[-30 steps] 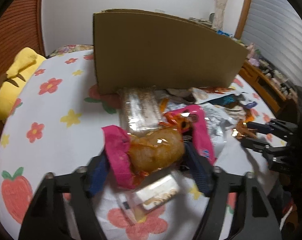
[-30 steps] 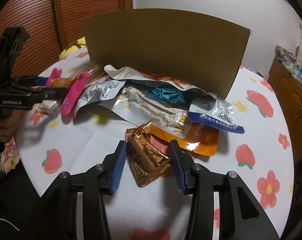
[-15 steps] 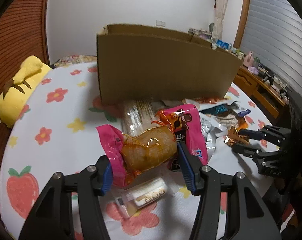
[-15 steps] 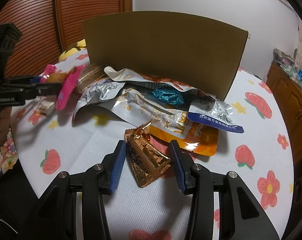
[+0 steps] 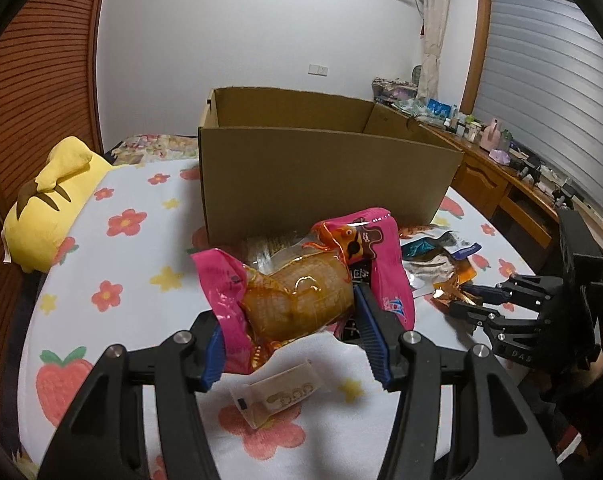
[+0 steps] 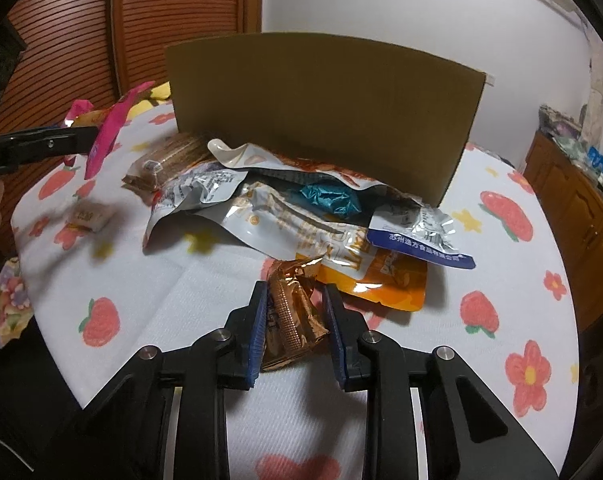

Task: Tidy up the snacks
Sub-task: 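Close the left tool on the pink bun while the right tool grasps the gold candy, then carry both snacks over the box and open both tools to drop them, then move both open tools back to the snack pile, then grasp the white wafer pack with the left tool while the right tool grasps the silver pouch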

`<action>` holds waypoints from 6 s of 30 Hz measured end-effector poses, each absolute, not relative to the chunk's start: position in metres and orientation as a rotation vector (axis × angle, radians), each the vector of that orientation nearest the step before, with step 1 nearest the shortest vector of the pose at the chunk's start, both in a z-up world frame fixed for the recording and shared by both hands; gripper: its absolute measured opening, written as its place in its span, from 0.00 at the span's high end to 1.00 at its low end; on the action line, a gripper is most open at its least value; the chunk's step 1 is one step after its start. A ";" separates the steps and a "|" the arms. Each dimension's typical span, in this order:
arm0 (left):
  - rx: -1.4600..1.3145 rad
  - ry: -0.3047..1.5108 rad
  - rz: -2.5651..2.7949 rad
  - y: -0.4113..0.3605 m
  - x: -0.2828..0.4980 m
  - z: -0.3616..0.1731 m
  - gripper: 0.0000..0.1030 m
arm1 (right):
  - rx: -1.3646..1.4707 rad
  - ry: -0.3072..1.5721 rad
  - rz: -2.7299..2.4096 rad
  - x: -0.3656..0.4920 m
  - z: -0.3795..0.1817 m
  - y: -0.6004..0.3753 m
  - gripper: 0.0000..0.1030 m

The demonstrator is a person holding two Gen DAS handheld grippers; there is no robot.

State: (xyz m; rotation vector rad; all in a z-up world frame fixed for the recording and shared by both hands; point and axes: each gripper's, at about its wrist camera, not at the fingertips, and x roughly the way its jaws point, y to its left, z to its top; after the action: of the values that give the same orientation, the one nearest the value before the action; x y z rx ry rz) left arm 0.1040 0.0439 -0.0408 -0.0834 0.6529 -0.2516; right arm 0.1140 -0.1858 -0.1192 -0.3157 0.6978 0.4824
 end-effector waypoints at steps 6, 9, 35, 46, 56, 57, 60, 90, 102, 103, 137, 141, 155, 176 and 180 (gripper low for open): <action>-0.075 0.630 -0.254 0.039 0.104 -0.029 0.46 | -0.276 0.677 0.492 0.106 -0.110 -0.192 0.75; -0.073 0.620 -0.254 0.037 0.106 -0.024 0.46 | -0.257 0.660 0.499 0.103 -0.100 -0.196 0.75; -0.034 0.524 -0.254 0.037 0.192 0.049 0.45 | -0.221 0.462 0.508 0.170 0.014 -0.186 0.74; -0.020 0.550 -0.268 0.027 0.244 0.050 0.45 | -0.198 0.527 0.461 0.229 0.012 -0.185 0.73; -0.004 0.585 -0.282 0.017 0.269 0.039 0.45 | -0.208 0.579 0.458 0.252 -0.001 -0.181 0.66; 0.002 0.590 -0.282 0.016 0.271 0.037 0.45 | -0.209 0.581 0.459 0.254 -0.002 -0.181 0.66; 0.009 0.603 -0.281 0.012 0.278 0.034 0.45 | -0.209 0.582 0.463 0.253 -0.002 -0.182 0.66; 0.027 0.609 -0.309 0.004 0.244 0.034 0.42 | -0.193 0.541 0.472 0.209 0.006 -0.193 0.54; 0.043 0.579 -0.335 0.019 0.163 0.025 0.39 | -0.170 0.589 0.375 0.168 -0.028 -0.223 0.44; 0.045 0.582 -0.335 0.019 0.159 0.022 0.38 | -0.169 0.596 0.365 0.165 -0.031 -0.224 0.43; 0.123 0.816 -0.370 0.038 0.107 -0.086 0.56 | -0.157 0.730 0.300 0.167 -0.088 -0.221 0.32; 0.108 0.815 -0.362 0.043 0.109 -0.091 0.59 | -0.156 0.734 0.297 0.170 -0.089 -0.221 0.31; 0.095 0.780 -0.336 0.049 0.108 -0.093 0.80 | -0.155 0.777 0.281 0.191 -0.097 -0.219 0.29; 0.089 0.773 -0.321 0.049 0.109 -0.093 0.78 | -0.140 0.854 0.280 0.206 -0.109 -0.234 0.35; 0.084 0.769 -0.316 0.049 0.108 -0.093 0.80 | -0.134 0.841 0.268 0.193 -0.109 -0.246 0.35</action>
State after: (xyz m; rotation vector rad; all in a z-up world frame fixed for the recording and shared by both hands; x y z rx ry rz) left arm 0.1079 0.0492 -0.0930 0.0838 0.7691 -0.3159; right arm 0.1929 -0.2464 -0.1085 -0.1343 0.8410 0.2678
